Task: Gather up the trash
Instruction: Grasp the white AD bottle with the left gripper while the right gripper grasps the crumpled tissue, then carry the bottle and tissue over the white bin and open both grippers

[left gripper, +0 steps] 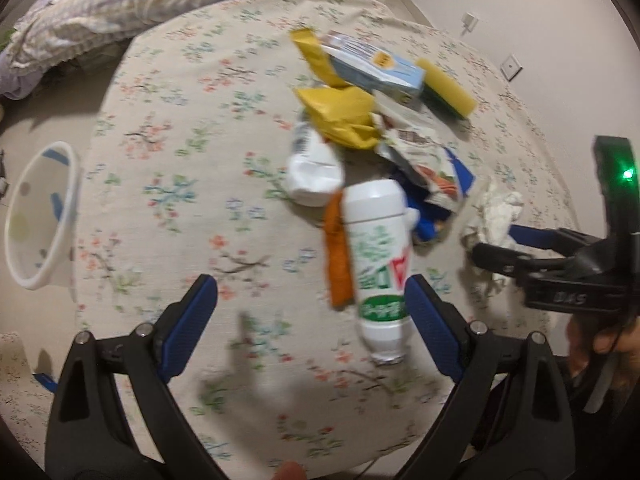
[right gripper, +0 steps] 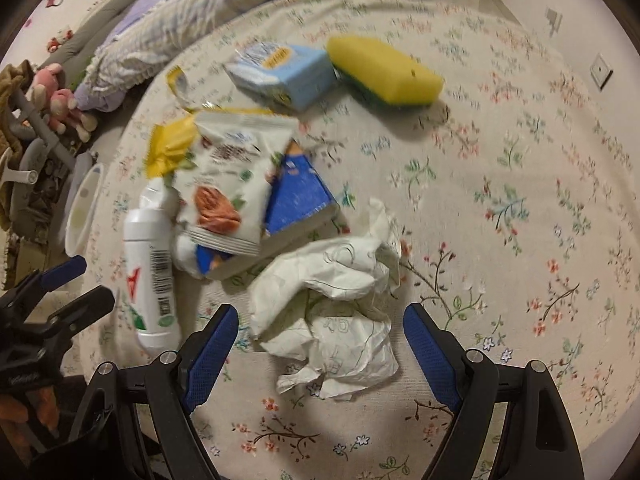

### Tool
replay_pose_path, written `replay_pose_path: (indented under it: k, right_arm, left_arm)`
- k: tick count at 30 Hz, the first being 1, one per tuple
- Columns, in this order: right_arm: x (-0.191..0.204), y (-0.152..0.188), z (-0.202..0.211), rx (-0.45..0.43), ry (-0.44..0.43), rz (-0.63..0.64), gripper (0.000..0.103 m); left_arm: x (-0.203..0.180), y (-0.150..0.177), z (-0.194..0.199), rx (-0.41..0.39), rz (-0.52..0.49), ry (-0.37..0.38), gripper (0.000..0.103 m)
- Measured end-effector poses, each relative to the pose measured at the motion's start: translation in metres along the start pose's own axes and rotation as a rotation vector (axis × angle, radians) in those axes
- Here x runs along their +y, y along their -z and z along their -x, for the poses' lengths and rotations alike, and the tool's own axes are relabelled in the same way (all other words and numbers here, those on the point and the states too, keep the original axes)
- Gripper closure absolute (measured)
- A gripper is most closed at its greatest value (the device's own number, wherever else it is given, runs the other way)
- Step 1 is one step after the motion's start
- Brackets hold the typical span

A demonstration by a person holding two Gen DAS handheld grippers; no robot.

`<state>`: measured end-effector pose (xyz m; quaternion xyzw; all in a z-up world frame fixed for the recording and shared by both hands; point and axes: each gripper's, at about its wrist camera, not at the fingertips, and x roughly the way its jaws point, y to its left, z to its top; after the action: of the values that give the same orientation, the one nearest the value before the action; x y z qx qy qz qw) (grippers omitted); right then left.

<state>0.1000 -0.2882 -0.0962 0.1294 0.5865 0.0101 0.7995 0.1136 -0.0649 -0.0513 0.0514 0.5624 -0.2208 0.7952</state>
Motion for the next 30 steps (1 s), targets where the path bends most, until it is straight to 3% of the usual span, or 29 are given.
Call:
replay_pose_path:
  k: [4,7,11,17,23,30]
  right_arm:
    - [-0.003,-0.001,-0.004,0.016,-0.024,0.0,0.055]
    - [-0.004,0.0,-0.001,0.013,-0.038,0.009,0.066]
    - [-0.005,0.003,0.014,-0.028,-0.04,0.031,0.069]
    - [-0.007,0.004,0.03,-0.068,-0.04,0.042,0.069]
    - [-0.008,-0.001,0.037,-0.085,-0.046,0.03,0.069]
    - [0.0,-0.007,0.05,-0.132,-0.053,0.034,0.069]
  left_arm:
    - [-0.014,-0.002,-0.008,0.028,-0.011,0.048,0.027]
    - [-0.021,-0.003,-0.013,0.05,-0.02,0.07,0.047]
    - [-0.03,-0.004,-0.017,0.059,-0.034,0.076,0.063]
    - [-0.035,-0.005,-0.022,0.063,-0.047,0.055,0.063]
    - [-0.033,-0.009,-0.028,0.083,-0.014,0.084,0.062]
    - [-0.031,-0.007,-0.011,0.038,-0.029,0.118,0.064]
